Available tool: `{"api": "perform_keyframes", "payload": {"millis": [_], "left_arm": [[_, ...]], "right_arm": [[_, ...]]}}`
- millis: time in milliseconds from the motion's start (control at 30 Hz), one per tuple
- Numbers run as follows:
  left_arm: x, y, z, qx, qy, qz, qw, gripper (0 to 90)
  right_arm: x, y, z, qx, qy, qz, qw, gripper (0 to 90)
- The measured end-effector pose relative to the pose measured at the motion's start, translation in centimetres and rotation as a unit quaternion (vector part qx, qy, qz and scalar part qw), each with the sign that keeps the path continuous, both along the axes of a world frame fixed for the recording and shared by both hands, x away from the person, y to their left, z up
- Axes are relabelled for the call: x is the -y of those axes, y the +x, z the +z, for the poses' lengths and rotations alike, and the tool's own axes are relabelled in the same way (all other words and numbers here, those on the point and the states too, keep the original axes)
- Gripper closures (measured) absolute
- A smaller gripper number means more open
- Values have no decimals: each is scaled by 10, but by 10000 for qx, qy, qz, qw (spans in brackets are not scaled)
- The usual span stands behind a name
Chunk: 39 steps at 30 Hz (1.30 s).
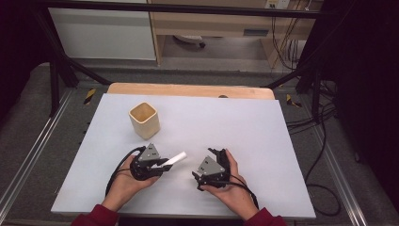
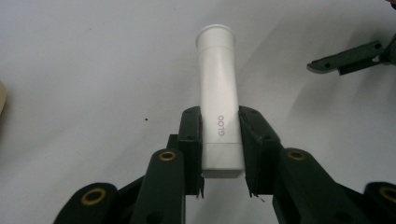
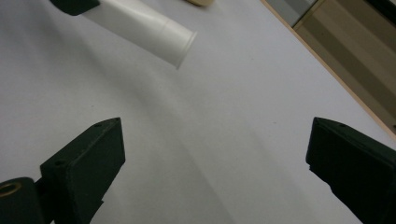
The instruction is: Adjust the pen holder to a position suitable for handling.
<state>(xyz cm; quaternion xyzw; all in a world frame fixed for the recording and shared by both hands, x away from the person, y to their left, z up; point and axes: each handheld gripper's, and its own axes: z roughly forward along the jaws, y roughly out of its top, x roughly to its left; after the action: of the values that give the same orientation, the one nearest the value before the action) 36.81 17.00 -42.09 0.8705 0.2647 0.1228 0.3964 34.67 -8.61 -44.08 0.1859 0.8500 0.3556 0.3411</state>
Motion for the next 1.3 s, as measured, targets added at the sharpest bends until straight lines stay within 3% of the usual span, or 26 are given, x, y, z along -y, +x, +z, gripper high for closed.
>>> {"api": "perform_keyframes", "payload": {"millis": [333,567,600,700,767,833,867,933,1067,1300], "left_arm": [[0,-2,2,-97,-98,-82,9999,716],[3,-4,5,-120,-127,-154,9997,716],[3,-4,5,-122,-122,-174,9997,716],[5,-5,6,-116,-122,-240,9996,716],[6,-6,6,-123,-94,-303,9994,716],[6,-6,7,-119,-116,-308,9994,716],[7,-7,7,-121,-130,-301,9994,716],[7,-7,8,-132,-136,-293,9994,716],[6,-7,9,-141,-150,-297,9993,716],[8,-9,10,-156,-162,-321,9992,716]], "right_arm": [[-11,-9,1,277,-187,188,9993,92],[-15,-14,3,658,-484,254,9963,183],[-17,-16,2,779,-626,252,9947,201],[-19,-18,2,911,-739,275,9927,213],[-23,-20,0,1094,-934,328,9891,234],[-24,-21,0,1135,-985,334,9881,241],[-28,-24,-1,1241,-1173,399,9845,252],[-30,-25,-2,1301,-1289,458,9820,279],[-33,-28,-4,1394,-1428,485,9787,301],[-33,-31,-5,1701,-1714,616,9684,367]]}}
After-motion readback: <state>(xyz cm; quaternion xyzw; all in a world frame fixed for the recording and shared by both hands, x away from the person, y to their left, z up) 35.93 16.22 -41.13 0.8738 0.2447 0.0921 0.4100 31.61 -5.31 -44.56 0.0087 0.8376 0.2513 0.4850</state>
